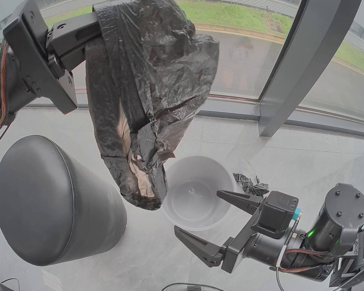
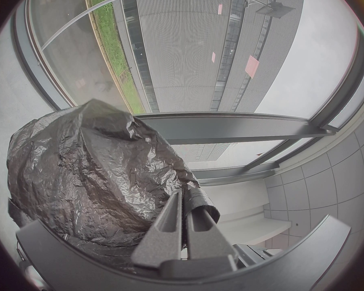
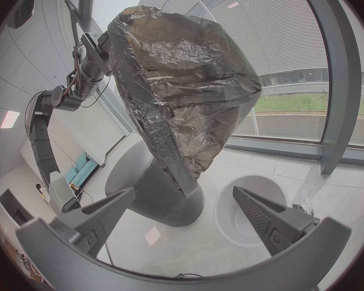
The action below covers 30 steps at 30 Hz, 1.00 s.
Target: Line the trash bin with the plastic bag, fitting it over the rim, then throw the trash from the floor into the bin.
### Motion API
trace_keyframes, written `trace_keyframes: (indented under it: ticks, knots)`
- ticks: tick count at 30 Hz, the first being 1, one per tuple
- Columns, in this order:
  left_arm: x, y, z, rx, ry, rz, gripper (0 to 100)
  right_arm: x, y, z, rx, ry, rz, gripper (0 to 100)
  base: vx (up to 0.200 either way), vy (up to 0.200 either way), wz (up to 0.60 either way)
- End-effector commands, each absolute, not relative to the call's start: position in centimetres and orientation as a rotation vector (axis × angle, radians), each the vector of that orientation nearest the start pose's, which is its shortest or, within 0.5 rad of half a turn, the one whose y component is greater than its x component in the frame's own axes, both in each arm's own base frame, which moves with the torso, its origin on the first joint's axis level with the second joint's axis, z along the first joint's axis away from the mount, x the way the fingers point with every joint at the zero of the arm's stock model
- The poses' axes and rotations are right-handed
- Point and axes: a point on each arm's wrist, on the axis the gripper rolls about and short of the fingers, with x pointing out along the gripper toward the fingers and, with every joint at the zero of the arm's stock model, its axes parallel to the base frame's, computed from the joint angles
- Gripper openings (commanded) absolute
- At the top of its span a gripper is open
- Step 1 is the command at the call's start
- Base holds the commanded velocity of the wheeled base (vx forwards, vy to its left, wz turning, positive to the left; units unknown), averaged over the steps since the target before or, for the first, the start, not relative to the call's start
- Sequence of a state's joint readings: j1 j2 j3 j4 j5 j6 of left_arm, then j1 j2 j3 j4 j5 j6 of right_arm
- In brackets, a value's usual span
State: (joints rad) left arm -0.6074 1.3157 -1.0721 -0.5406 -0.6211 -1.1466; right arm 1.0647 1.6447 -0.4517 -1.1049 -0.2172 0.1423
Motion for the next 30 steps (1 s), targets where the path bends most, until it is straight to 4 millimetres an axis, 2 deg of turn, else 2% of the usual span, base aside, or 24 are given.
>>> trace_keyframes:
  ticks: [1, 6, 13, 18, 22, 30]
  knots:
    - [16.2, -12.9, 35.1, -0.982, 0.411, -1.258, 0, 13.0, 22.6, 15.1, 0.069, 0.149, 0.839, 100, 0.000, 0.000, 0.00]
    - [16.2, -12.9, 35.5, -0.981, 0.395, -1.265, 0, 12.9, 22.2, 14.0, 0.046, 0.186, 0.833, 100, 0.000, 0.000, 0.00]
    - [16.0, -13.2, 35.7, -1.000, 0.380, -1.248, 0, 13.4, 23.2, 12.6, 0.020, 0.215, 0.830, 100, 0.000, 0.000, 0.00]
    - [16.2, -14.1, 35.3, -1.053, 0.354, -1.147, 0, 15.2, 26.1, 10.3, 0.017, 0.182, 0.730, 100, 0.000, 0.000, 0.00]
    - [15.6, -14.7, 35.3, -1.069, 0.354, -1.136, 0, 16.8, 27.7, 9.3, 0.014, 0.153, 0.659, 100, 0.000, 0.000, 0.00]
    - [14.3, -15.0, 35.6, -1.082, 0.364, -1.142, 0, 19.7, 30.2, 10.3, 0.007, 0.058, 0.577, 100, 0.000, 0.000, 0.00]
